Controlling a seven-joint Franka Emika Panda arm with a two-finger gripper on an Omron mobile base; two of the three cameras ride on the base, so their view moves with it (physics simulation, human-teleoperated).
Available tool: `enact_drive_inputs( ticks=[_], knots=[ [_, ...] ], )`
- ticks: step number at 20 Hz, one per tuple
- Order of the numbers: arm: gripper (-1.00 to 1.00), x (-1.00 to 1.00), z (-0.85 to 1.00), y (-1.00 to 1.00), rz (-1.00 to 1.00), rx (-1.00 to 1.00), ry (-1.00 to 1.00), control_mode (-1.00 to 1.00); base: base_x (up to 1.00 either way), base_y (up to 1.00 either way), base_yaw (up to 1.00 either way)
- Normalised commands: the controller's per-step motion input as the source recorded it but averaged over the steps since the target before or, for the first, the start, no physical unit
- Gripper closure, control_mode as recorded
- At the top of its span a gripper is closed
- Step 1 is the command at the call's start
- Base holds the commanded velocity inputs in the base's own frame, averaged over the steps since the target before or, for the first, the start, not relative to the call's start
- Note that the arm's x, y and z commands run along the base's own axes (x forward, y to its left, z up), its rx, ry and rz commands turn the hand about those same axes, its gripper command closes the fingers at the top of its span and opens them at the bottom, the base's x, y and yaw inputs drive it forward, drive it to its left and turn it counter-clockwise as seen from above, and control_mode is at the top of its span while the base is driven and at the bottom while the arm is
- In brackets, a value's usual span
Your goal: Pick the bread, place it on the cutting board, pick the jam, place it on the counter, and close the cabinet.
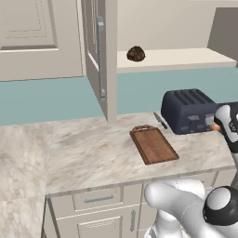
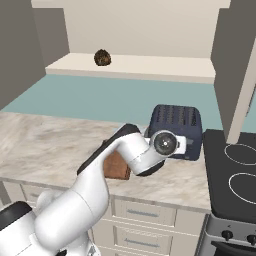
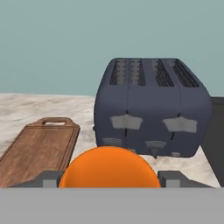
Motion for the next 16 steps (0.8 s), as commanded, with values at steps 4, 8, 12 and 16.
enact_drive_inputs(
  ticks=[4, 8, 12, 16],
  knots=[
    [1.0, -0.03, -0.44, -0.03, 0.0, 0.0, 0.0, -1.0, 0.0, 0.0, 0.0],
    [1.0, 0.0, -0.42, -0.01, 0.0, 0.0, 0.0, -1.0, 0.0, 0.0, 0.0],
    [1.0, 0.0, -0.41, -0.02, 0.0, 0.0, 0.0, -1.0, 0.0, 0.0, 0.0],
    [1.0, 0.0, -0.37, -0.05, 0.0, 0.0, 0.0, -1.0, 0.0, 0.0, 0.0]
  ],
)
